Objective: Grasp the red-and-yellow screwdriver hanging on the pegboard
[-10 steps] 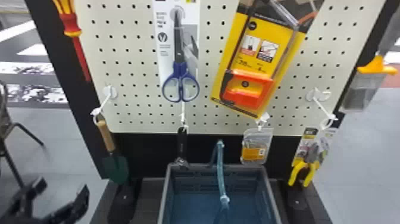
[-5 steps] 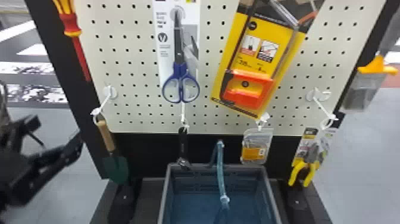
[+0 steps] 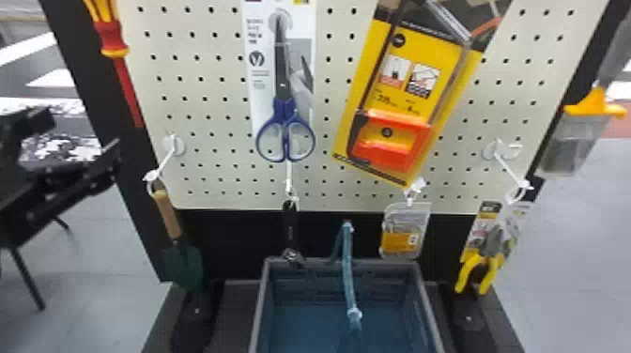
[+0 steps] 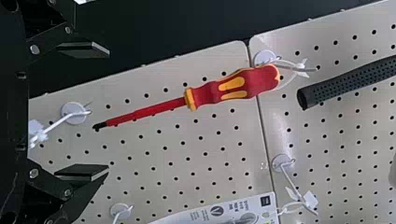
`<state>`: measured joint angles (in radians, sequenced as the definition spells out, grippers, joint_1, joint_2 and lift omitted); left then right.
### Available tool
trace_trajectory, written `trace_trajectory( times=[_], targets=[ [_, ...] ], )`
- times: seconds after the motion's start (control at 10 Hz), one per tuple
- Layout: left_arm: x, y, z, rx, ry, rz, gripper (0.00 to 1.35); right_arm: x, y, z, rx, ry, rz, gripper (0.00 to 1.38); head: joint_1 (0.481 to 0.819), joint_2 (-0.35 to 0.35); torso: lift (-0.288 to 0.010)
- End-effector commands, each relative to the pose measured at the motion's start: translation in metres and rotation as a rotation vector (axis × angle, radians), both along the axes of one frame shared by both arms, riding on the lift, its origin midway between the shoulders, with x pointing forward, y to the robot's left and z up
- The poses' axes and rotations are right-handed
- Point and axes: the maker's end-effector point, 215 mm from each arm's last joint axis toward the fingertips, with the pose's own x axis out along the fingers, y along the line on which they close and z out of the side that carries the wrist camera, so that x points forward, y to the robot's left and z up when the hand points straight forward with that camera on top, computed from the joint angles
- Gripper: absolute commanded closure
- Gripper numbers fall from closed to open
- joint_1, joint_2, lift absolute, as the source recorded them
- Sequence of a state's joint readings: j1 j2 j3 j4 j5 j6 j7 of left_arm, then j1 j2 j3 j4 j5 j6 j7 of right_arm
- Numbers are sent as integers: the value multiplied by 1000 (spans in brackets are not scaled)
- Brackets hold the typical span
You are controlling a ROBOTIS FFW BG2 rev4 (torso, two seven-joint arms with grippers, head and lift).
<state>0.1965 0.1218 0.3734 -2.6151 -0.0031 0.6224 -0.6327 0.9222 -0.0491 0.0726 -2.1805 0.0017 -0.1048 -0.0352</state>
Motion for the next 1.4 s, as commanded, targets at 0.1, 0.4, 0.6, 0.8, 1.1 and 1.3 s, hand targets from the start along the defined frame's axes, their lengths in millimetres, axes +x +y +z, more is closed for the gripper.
trace_trajectory(
  times=[0.1, 0.4, 0.6, 0.8, 1.1, 1.3],
  targets=[
    [15, 0, 35, 76, -14, -51, 384, 5, 5, 1, 4, -5, 8, 430, 549, 0, -100],
    [33, -5, 52, 8, 12, -135, 383, 7, 9, 0, 3, -4, 22, 432, 549, 0, -100],
    [33, -23, 61, -40, 28, -189, 387, 6, 9, 0, 3, -3, 22, 432, 549, 0, -100],
    [32, -39, 86, -71, 20, -242, 387, 8, 10, 2, 5, -7, 24, 432, 549, 0, -100],
    [38, -35, 102, -80, 44, -253, 387, 12, 14, 1, 8, -12, 34, 433, 549, 0, -100],
    [61, -34, 83, -144, 139, -316, 387, 13, 14, 1, 8, -11, 35, 433, 549, 0, -100]
  ],
)
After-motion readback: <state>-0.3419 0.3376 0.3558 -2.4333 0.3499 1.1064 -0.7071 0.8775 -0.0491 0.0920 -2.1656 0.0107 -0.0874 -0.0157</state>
